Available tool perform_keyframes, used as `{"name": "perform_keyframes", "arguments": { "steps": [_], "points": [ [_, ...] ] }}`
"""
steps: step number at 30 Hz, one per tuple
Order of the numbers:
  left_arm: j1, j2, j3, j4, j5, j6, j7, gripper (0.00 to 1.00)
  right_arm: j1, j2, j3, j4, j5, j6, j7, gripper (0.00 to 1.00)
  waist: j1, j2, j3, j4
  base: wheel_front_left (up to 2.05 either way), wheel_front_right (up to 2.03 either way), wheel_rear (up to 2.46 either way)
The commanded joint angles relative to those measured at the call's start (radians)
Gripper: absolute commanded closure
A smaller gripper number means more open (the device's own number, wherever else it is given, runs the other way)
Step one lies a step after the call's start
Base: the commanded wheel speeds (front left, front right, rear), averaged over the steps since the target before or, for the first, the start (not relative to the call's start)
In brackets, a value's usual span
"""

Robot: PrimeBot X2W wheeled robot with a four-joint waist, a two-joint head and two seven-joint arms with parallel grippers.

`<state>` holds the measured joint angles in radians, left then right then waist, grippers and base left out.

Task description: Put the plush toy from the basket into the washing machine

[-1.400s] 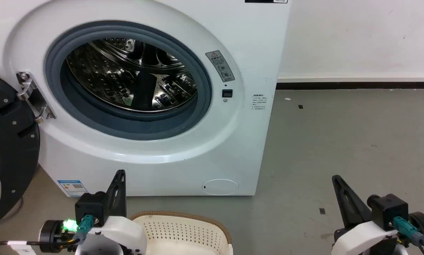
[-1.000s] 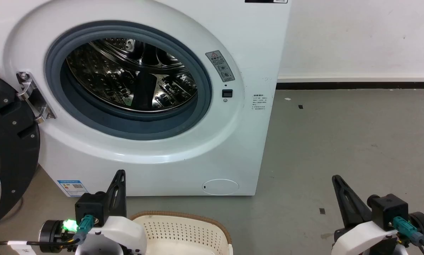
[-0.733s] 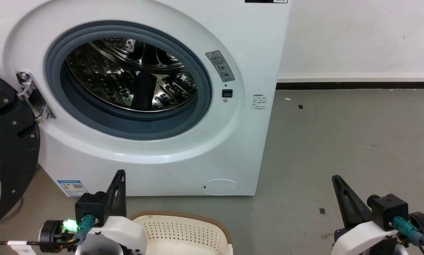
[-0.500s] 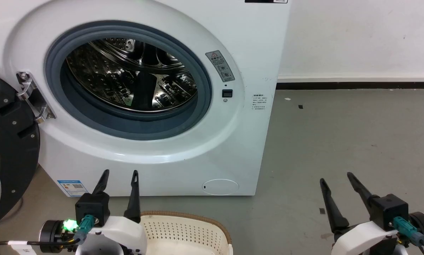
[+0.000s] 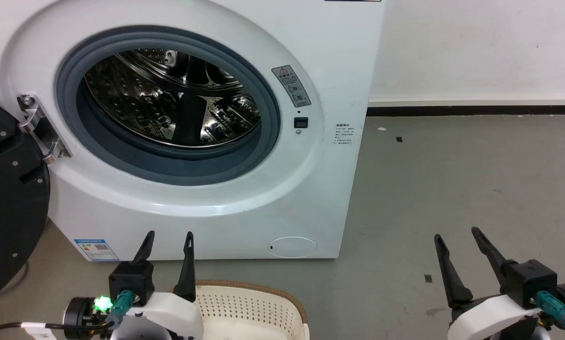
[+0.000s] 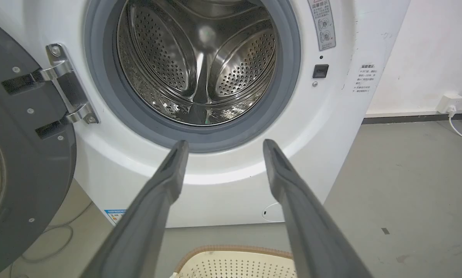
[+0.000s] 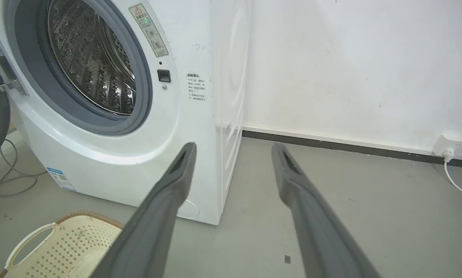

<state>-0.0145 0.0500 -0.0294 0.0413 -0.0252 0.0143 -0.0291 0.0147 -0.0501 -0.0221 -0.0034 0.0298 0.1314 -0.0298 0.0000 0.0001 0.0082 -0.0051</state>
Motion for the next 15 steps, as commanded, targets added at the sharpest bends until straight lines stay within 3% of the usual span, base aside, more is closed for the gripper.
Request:
{"name": "perform_keyframes", "arguments": {
  "steps": [1,15],
  "points": [
    [0.001,0.0,-0.006,0.008,-0.007,0.003,-0.01,0.0,0.005,0.0,-0.003,0.001,0.009,0.0,-0.011,0.0,0.0,-0.0001,0.001,-0.001,0.0,0.0,0.0],
    [-0.021,0.0,-0.042,0.101,-0.049,0.007,-0.039,0.0,-0.002,0.0,-0.015,-0.015,0.025,0.0,-0.04,0.0,0.0,-0.0001,0.032,-0.013,0.0,0.0,0.0]
  ]
}}
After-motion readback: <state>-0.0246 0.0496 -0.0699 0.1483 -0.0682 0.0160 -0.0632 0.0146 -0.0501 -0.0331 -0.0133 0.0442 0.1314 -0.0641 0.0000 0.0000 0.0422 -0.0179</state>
